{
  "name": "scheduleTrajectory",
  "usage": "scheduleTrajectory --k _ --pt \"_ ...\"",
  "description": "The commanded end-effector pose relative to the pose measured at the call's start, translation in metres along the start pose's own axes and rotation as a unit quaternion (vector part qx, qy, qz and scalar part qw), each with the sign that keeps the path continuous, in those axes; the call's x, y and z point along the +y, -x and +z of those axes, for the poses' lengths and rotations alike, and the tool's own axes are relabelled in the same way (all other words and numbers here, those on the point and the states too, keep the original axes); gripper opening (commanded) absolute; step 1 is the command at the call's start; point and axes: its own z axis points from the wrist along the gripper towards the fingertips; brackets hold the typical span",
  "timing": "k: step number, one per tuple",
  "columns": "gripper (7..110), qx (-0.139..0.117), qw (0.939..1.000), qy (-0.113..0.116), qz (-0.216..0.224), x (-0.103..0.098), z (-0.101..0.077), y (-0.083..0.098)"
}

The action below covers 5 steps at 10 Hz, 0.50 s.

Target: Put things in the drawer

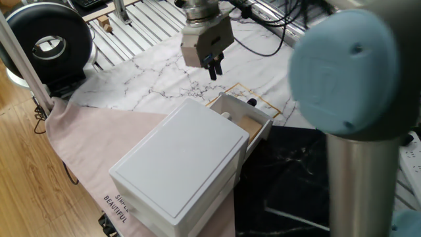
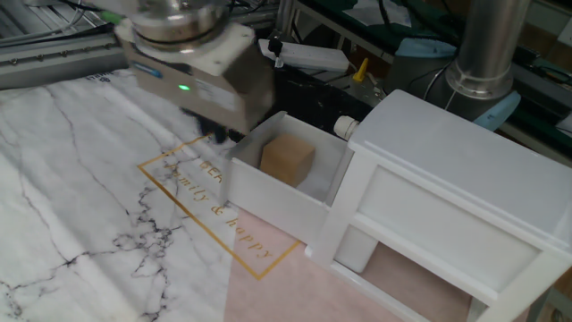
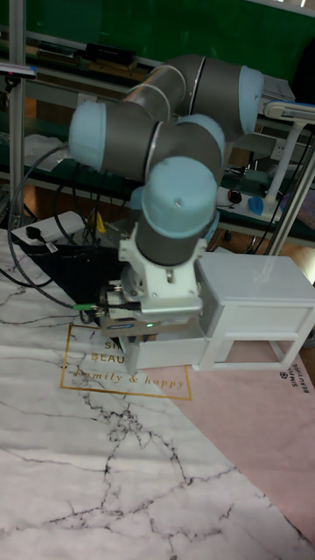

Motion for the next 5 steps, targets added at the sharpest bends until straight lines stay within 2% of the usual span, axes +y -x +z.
scheduleTrajectory --k 1,2,3,4,5 --pt "7 -0.110 0.9937 -0.023 -0.007 -0.036 -0.003 0.018" --pt "7 -0.102 0.9945 -0.025 -0.001 -0.039 -0.003 0.008" --pt "7 -0.072 0.9961 -0.048 0.017 -0.051 0.000 -0.007" --pt "7 -0.090 0.9942 -0.060 0.006 -0.057 0.008 0.004" --pt "7 -0.104 0.9930 -0.057 0.000 -0.057 0.022 0.019"
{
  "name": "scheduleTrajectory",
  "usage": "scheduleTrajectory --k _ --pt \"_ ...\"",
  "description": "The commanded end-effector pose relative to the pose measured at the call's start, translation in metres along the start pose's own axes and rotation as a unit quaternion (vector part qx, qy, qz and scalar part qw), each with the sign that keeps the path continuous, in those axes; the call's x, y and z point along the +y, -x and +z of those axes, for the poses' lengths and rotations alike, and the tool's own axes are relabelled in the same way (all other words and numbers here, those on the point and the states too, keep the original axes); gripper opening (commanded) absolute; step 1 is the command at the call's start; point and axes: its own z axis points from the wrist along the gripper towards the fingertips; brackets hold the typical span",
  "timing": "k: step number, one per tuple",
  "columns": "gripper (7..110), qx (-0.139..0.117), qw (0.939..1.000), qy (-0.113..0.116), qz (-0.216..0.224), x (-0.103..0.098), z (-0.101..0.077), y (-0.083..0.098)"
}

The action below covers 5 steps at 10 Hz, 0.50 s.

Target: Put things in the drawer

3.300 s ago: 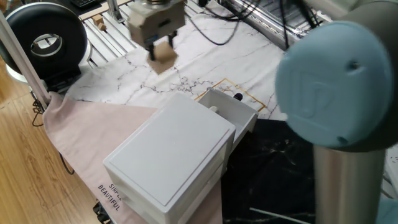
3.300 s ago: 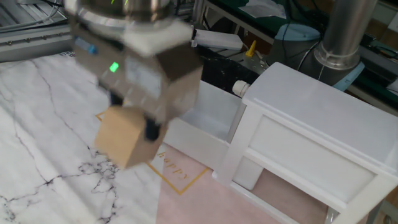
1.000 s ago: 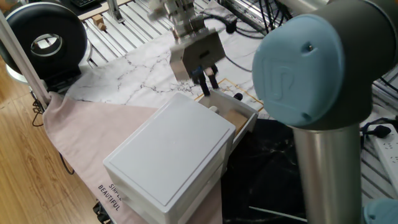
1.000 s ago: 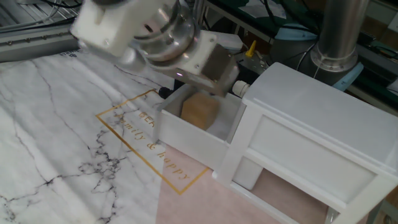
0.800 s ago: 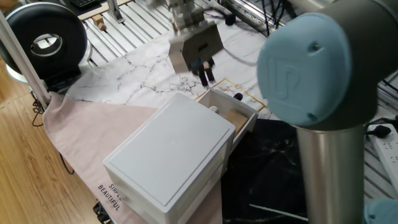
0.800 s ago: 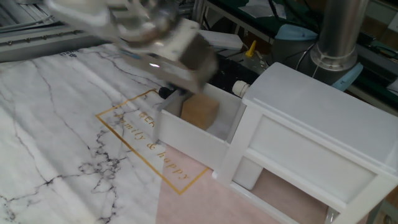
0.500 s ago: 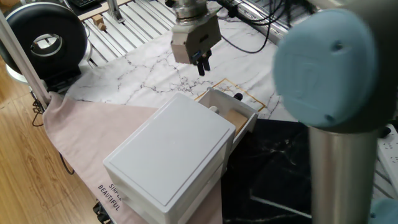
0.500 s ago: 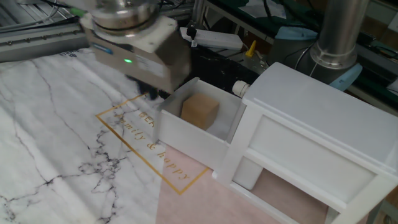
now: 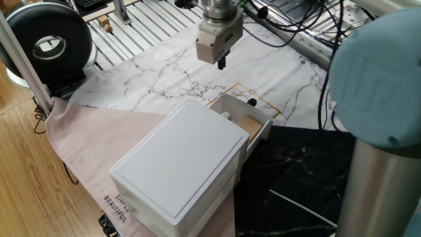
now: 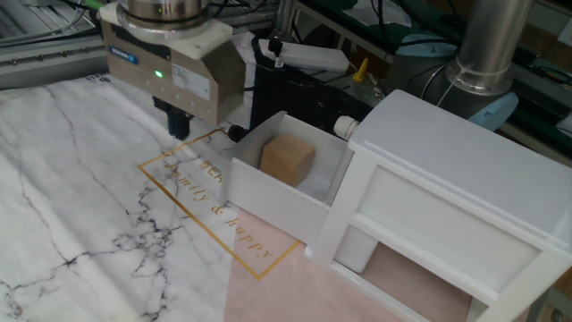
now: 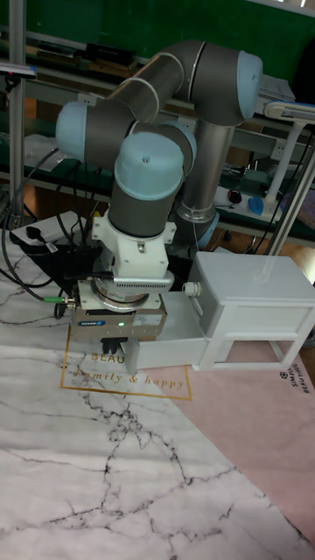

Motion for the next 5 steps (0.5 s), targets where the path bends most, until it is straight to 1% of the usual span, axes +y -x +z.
scheduleTrajectory --k 1,2,3,4,5 --pt "7 -0.034 0.9994 0.000 -0.005 -0.005 0.019 0.014" --pt "7 -0.033 0.9995 -0.004 0.000 -0.007 0.019 0.013" --pt "7 -0.034 0.9984 -0.044 0.010 -0.027 0.018 0.014" --pt "7 -0.065 0.9956 -0.065 0.016 -0.038 0.016 0.029" --pt "7 -0.131 0.9896 -0.057 0.017 -0.034 0.010 0.061"
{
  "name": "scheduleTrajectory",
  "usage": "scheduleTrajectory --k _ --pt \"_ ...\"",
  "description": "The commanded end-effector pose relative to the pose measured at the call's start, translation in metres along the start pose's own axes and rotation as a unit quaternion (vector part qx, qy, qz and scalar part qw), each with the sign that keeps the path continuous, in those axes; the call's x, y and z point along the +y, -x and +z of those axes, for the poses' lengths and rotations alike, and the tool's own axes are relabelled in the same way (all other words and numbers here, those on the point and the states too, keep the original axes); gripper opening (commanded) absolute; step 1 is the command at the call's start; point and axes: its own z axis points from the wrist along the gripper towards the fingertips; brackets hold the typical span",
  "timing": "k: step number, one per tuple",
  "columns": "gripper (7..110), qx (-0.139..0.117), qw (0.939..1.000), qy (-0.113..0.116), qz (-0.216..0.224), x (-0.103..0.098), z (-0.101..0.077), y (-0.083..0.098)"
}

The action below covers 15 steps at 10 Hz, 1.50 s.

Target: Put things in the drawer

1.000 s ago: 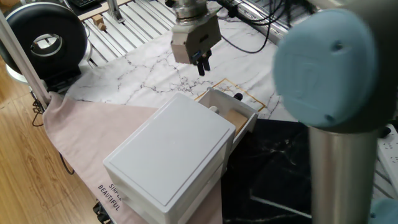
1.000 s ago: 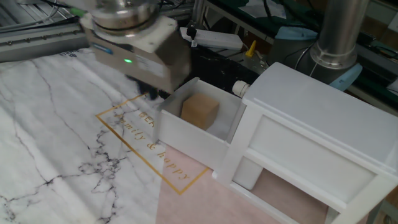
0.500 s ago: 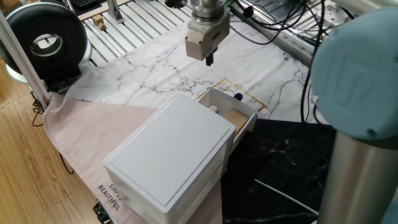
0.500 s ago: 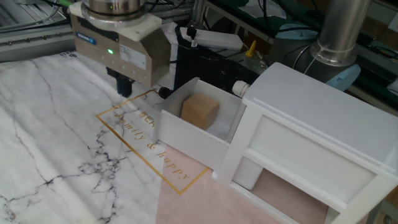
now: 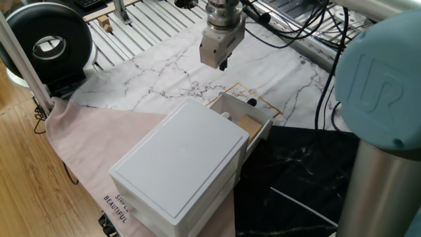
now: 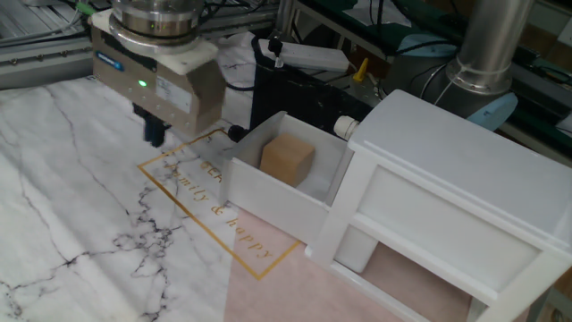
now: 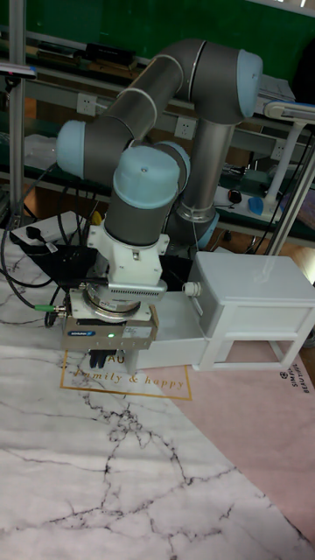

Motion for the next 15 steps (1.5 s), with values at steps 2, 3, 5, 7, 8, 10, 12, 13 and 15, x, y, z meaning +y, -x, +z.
scheduleTrajectory --k 2,3,5,7,8,10,12,13,15 --pt "7 -0.093 0.9936 0.029 0.057 0.011 -0.003 0.045" --pt "7 -0.039 0.9982 0.035 -0.030 0.017 0.001 0.017" --pt "7 0.087 0.9879 0.086 -0.095 0.015 0.009 -0.066" --pt "7 0.170 0.9796 0.054 -0.092 -0.011 0.004 -0.106" --pt "7 0.182 0.9752 0.100 -0.077 0.013 0.003 -0.110" --pt "7 0.183 0.9746 0.117 -0.055 0.032 0.017 -0.110" --pt "7 0.182 0.9750 0.116 -0.054 0.032 0.034 -0.111" --pt "7 0.210 0.9713 0.101 -0.048 0.022 0.033 -0.123" --pt "7 0.254 0.9615 0.098 -0.038 0.017 0.036 -0.142"
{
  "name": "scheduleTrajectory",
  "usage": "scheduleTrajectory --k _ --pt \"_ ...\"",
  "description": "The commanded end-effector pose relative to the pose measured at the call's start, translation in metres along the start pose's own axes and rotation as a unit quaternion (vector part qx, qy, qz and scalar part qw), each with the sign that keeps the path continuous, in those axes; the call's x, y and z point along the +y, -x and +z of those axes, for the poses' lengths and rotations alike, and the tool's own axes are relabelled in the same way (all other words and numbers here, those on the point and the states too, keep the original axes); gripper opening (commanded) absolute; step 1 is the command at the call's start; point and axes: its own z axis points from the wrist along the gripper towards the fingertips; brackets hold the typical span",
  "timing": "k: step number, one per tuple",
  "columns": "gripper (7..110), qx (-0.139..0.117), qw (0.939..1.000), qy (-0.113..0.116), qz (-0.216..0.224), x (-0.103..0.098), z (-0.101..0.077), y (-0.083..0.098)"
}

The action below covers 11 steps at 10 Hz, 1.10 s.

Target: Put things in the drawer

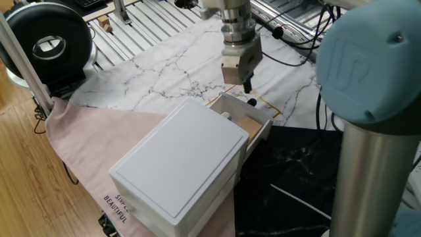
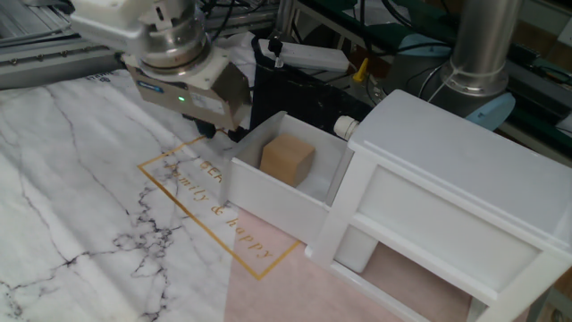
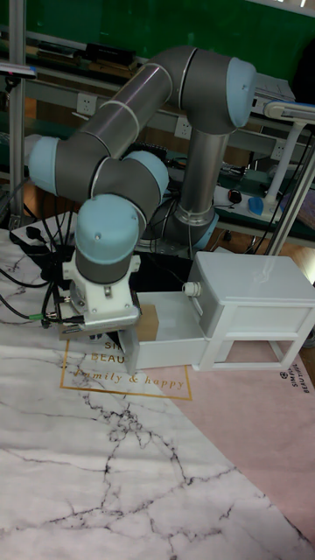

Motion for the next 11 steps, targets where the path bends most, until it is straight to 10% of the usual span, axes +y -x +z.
scheduleTrajectory --k 1,2,4,6,11 --pt "7 0.034 0.9991 0.006 0.025 -0.002 0.011 -0.012" --pt "7 -0.013 0.9987 0.012 0.048 0.000 0.011 0.012" --pt "7 -0.151 0.9826 -0.084 0.069 -0.052 -0.003 0.076" --pt "7 -0.200 0.9729 -0.100 0.060 -0.060 -0.013 0.099" --pt "7 -0.179 0.9791 -0.079 0.056 -0.049 -0.008 0.090"
